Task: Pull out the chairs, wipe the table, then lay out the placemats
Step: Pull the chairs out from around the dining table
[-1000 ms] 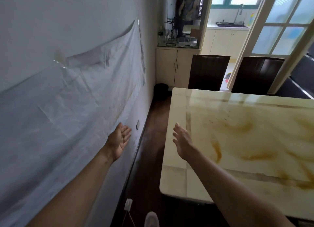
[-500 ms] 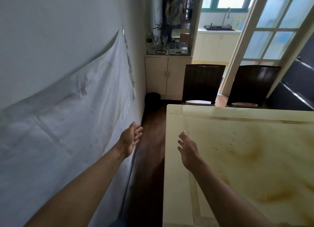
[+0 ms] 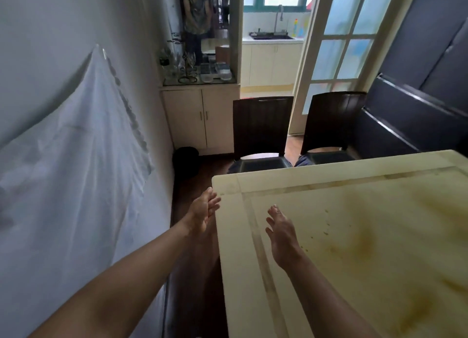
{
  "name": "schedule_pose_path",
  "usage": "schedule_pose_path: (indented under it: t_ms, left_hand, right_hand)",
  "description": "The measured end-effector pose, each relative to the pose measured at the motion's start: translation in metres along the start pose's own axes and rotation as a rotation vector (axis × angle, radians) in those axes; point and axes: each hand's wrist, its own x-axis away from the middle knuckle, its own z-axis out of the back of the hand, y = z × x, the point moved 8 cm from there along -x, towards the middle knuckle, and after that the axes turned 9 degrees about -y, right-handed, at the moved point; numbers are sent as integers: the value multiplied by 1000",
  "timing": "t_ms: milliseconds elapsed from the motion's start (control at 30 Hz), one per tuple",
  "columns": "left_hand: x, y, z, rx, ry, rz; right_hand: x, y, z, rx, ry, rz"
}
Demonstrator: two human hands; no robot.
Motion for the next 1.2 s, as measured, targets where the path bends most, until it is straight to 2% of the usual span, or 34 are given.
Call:
schedule_pose_path:
  t_ms: [233,467,867,1200]
  left_hand:
    - [-118,13,15,-16,-72,116]
    - [-162,58,50,-44,-75,78]
    - [-200,99,56,-80,-84,20]
    - [-334,166,78,-102,-189,40]
  right_hand:
    - [-95,-6,-25,-4,154,-27]
    - [-147,-28,-64,-58,173,-23]
    - [-219,-63,-73,-59,144,5]
    - [-337,-97,-94,-66,229,22]
